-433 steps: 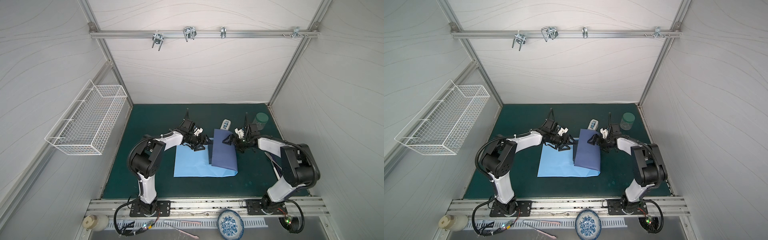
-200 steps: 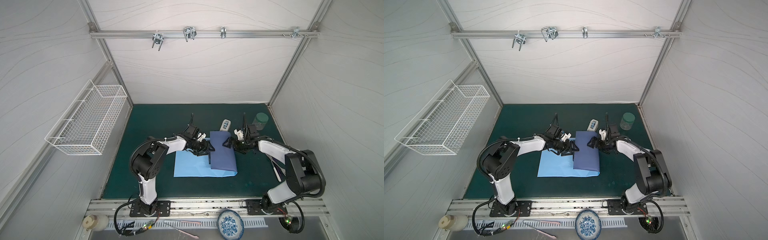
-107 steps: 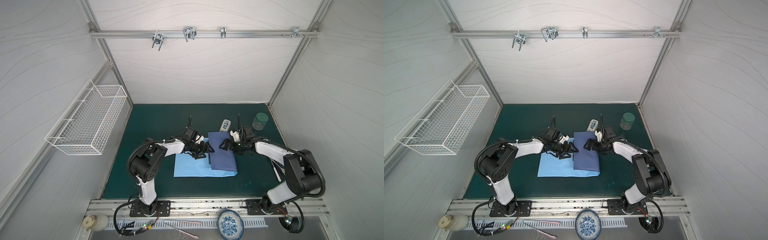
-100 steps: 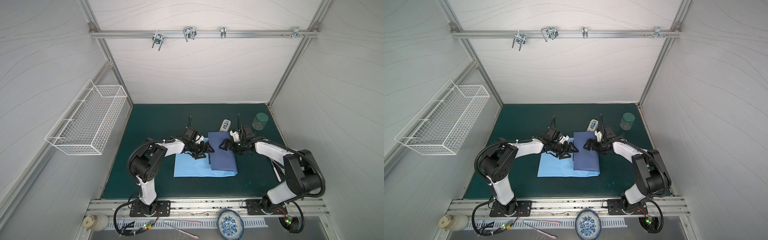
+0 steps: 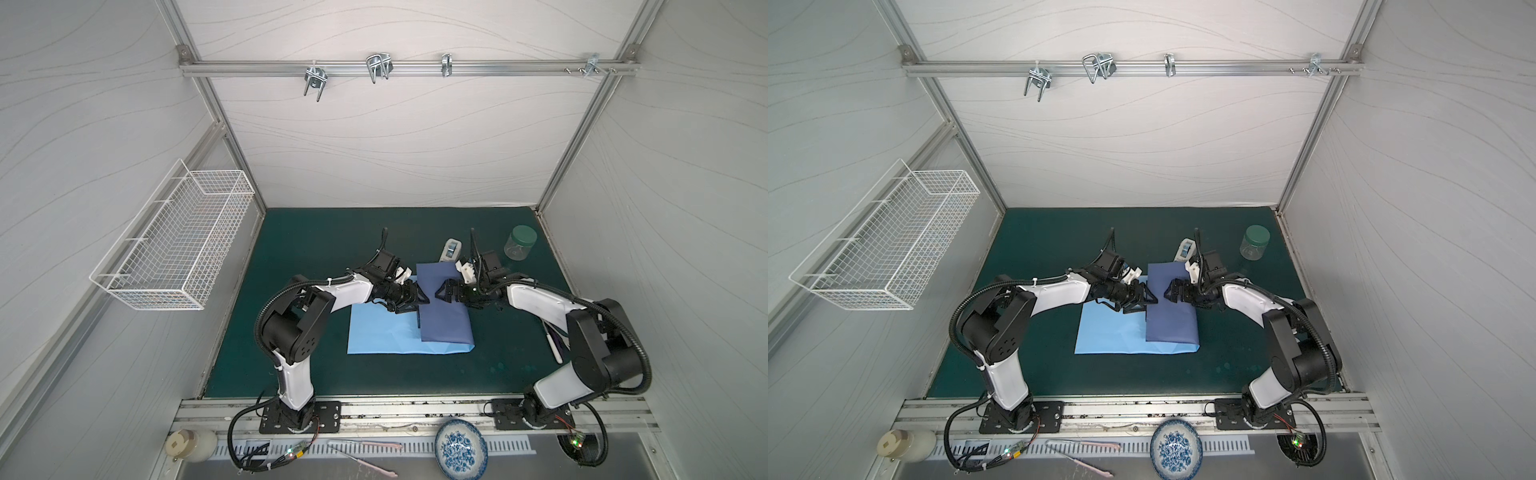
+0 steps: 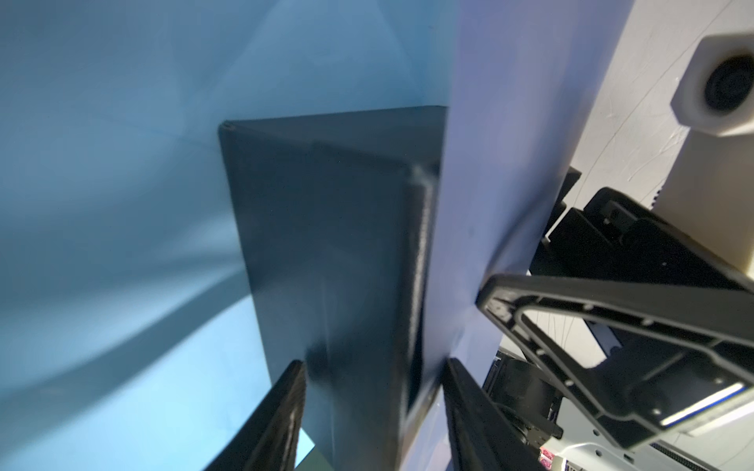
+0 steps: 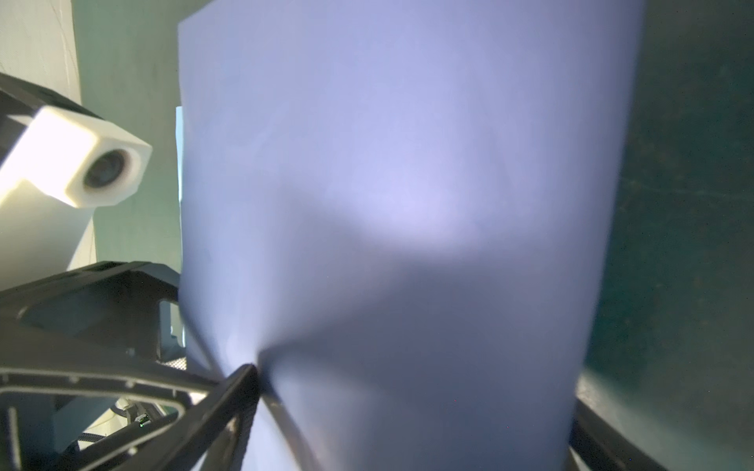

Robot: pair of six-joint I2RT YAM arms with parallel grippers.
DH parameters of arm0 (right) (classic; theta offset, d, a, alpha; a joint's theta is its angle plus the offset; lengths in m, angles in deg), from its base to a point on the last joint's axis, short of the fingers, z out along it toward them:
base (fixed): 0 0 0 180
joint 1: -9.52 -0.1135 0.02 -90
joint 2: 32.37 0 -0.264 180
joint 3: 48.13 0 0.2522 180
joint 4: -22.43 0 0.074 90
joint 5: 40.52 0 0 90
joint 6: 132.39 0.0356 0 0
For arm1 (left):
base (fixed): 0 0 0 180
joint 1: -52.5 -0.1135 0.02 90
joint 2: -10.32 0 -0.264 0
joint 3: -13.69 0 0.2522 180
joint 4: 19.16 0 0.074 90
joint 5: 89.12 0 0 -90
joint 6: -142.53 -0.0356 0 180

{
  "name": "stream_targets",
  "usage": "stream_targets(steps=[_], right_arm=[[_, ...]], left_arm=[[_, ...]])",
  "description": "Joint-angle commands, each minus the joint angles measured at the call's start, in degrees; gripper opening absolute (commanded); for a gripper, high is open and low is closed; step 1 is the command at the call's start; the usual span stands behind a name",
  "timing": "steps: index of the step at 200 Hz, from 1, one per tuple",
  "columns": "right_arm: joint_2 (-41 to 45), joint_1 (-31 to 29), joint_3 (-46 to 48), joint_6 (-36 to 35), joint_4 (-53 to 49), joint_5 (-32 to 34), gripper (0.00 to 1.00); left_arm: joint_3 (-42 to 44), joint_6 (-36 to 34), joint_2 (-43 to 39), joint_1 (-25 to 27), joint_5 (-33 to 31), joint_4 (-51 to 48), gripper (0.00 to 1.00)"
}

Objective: Wrap the gift box in paper

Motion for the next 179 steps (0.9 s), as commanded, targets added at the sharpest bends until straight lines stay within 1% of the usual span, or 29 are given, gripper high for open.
stream_targets(steps=[1, 29, 63, 115, 151, 179], right_arm=[[0.41, -0.45, -0.83, -2.13, -5.62, 3.07, 0.99], [3.99, 0.85, -0.92, -2.86, -8.05, 3.06, 0.99], [7.54, 0.57, 0.25, -3.09, -9.82, 2.77, 0.99], [5.49, -1.37, -0.48, -2.76, -9.17, 3.41, 0.99], [4.16, -3.18, -1.43, -4.05, -10.19, 7.65, 0.96], [3.32, -4.86, -2.01, -5.04, -11.24, 10.75, 0.91]], left_arm=[[0.14, -1.29, 1.05, 0.23, -2.27, -2.01, 0.49], [2.47, -0.69, 0.65, 0.17, -2.67, -0.62, 0.43], [3.59, 0.05, 0.82, 0.19, -2.59, 0.86, 0.41], [4.39, 0.89, 0.47, 0.22, -2.59, 1.97, 0.40], [4.90, 1.45, 0.31, 0.28, -2.50, 2.92, 0.35], [5.83, 1.84, 0.31, 0.25, -2.17, 3.84, 0.31]])
